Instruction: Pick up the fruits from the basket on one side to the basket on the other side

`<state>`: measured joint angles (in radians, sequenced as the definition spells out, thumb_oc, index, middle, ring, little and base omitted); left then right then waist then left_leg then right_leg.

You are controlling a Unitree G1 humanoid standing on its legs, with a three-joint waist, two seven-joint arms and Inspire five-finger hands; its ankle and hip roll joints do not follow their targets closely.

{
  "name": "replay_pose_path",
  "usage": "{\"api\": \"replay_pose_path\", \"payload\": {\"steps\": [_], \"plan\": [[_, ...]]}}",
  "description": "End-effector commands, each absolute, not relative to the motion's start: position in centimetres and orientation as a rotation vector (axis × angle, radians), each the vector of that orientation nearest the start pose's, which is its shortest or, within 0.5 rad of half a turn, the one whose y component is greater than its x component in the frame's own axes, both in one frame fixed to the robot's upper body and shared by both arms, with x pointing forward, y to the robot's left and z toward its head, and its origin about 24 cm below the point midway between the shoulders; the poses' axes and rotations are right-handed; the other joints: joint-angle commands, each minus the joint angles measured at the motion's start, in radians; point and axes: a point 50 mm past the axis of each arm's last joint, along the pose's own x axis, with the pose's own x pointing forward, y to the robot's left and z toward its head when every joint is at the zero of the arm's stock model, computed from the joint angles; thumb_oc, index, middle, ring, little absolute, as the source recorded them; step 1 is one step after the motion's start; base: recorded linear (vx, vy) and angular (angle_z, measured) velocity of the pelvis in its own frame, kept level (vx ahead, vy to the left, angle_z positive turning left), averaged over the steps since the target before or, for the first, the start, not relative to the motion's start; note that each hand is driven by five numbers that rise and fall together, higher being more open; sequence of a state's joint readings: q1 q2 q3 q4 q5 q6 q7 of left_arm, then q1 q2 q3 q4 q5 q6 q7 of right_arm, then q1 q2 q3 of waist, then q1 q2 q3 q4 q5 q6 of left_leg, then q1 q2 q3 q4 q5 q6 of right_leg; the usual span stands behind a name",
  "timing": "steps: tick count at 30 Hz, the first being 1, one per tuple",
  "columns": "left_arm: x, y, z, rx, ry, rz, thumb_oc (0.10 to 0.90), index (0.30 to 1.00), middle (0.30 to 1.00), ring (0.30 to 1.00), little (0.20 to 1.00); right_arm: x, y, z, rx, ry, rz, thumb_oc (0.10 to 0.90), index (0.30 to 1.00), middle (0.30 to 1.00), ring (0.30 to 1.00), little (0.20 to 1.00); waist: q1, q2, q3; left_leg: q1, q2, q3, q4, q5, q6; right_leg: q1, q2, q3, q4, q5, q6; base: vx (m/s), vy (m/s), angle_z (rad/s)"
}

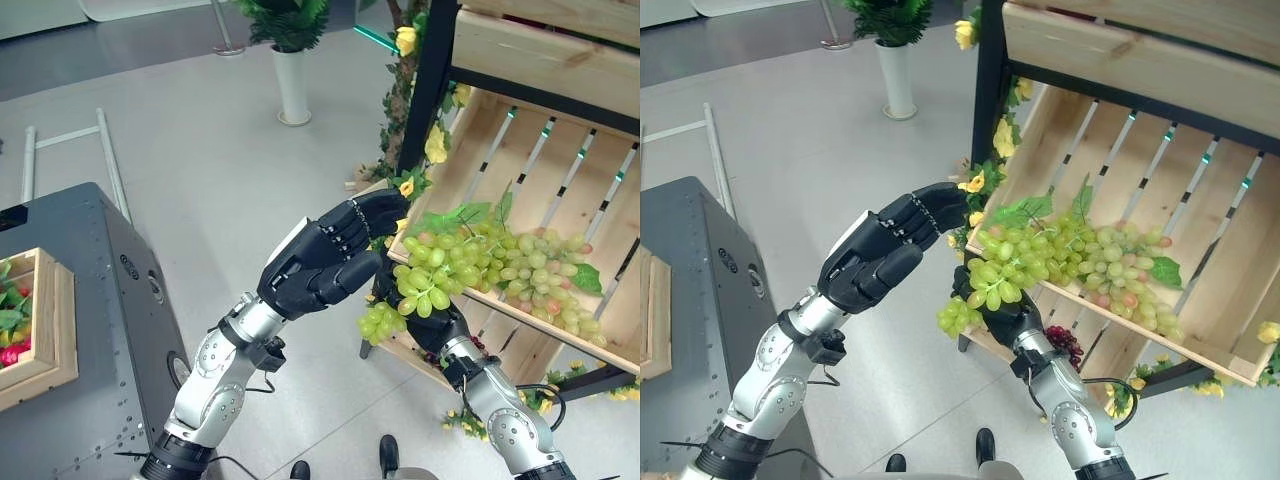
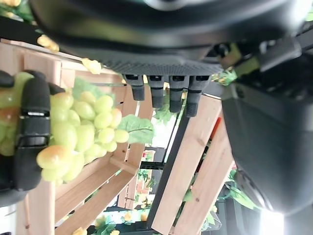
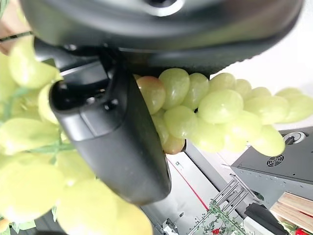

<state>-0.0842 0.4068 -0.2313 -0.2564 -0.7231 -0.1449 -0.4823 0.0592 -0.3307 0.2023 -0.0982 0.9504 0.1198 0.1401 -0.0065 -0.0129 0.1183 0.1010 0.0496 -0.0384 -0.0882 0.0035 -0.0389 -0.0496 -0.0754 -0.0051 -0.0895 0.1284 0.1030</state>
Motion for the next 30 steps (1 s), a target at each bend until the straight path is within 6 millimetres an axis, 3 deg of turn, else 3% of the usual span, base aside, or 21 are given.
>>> {"api": "replay_pose_path", "payload": {"steps": [1,9,10,13,17,22,26,30], "plan": [[23.8,12.3,16.0,-0.356,-0.560,-0.919,0.800,0.900,0.900,0.900,0.900,24.7,-14.9,10.2,0.700,-0.156,0.466,0.400,0.300,0.300,0.300,0.300,0.008,-0.006,-0.083,-0.057,-0.030,0.004,0.001,-0.010,-0.003,0.113,-0.013,-0.037,0.002,-0.112,0.015,0.07,0.253,-0.06],[23.4,12.7,16.2,-0.368,-0.512,-1.088,0.800,0.900,0.900,0.900,0.900,24.2,-14.9,10.0,0.677,-0.151,0.538,0.400,0.300,0.300,0.300,0.300,-0.004,-0.008,-0.052,-0.015,-0.065,0.061,0.001,-0.047,0.054,0.047,-0.092,-0.053,0.113,-0.096,0.075,0.03,0.185,-0.16],[23.4,13.0,16.3,-0.360,-0.512,-1.091,0.800,0.900,0.900,0.900,0.900,24.2,-14.7,10.1,0.671,-0.143,0.570,0.400,0.300,0.300,0.300,0.300,0.007,-0.009,-0.048,-0.011,-0.063,0.088,0.001,-0.052,0.056,0.039,-0.112,-0.099,0.138,-0.090,0.089,-0.02,0.027,-0.39],[23.4,13.5,16.5,-0.364,-0.521,-1.115,0.800,0.900,0.900,0.900,0.900,24.4,-14.4,10.2,0.659,-0.143,0.610,0.400,0.300,0.300,0.300,0.300,0.024,-0.014,-0.043,-0.006,-0.056,0.134,0.001,-0.060,0.061,0.023,-0.137,-0.155,0.181,-0.074,0.104,-0.06,-0.048,-0.84],[23.1,13.1,17.4,-0.476,-0.588,-1.231,0.800,0.900,0.900,0.900,0.900,24.9,-14.0,10.8,0.754,-0.153,0.669,0.400,0.300,0.300,0.300,0.300,0.026,-0.024,-0.055,-0.005,-0.023,0.157,0.001,-0.056,0.047,0.050,-0.114,-0.147,0.112,-0.088,0.088,-0.05,-0.175,-0.67],[22.4,11.2,17.5,-0.486,-0.621,-1.380,0.800,0.900,0.900,0.900,0.900,25.1,-13.8,11.3,0.763,-0.167,0.666,0.400,0.300,0.300,0.300,0.300,0.005,-0.029,-0.075,-0.003,0.024,0.179,0.001,-0.047,0.011,0.094,-0.070,-0.123,0.018,-0.078,0.054,-0.01,-0.160,-0.31],[21.7,9.7,16.8,-0.386,-0.547,-1.540,0.800,0.900,0.900,0.900,0.900,25.0,-14.2,11.9,0.719,-0.186,0.681,0.400,0.300,0.300,0.300,0.300,-0.019,-0.027,-0.083,-0.001,0.042,0.191,0.001,-0.043,-0.005,0.099,-0.044,-0.107,0.002,-0.086,0.036,-0.01,-0.086,-0.18],[21.4,9.4,15.2,-0.210,-0.408,-1.644,0.800,0.900,0.900,0.900,0.900,24.9,-15.2,12.6,0.668,-0.223,0.676,0.400,0.300,0.300,0.300,0.300,-0.036,-0.017,-0.088,0.002,0.051,0.196,0.001,-0.041,-0.015,0.101,-0.033,-0.098,0.002,-0.095,0.029,0.00,-0.010,-0.01]]}}
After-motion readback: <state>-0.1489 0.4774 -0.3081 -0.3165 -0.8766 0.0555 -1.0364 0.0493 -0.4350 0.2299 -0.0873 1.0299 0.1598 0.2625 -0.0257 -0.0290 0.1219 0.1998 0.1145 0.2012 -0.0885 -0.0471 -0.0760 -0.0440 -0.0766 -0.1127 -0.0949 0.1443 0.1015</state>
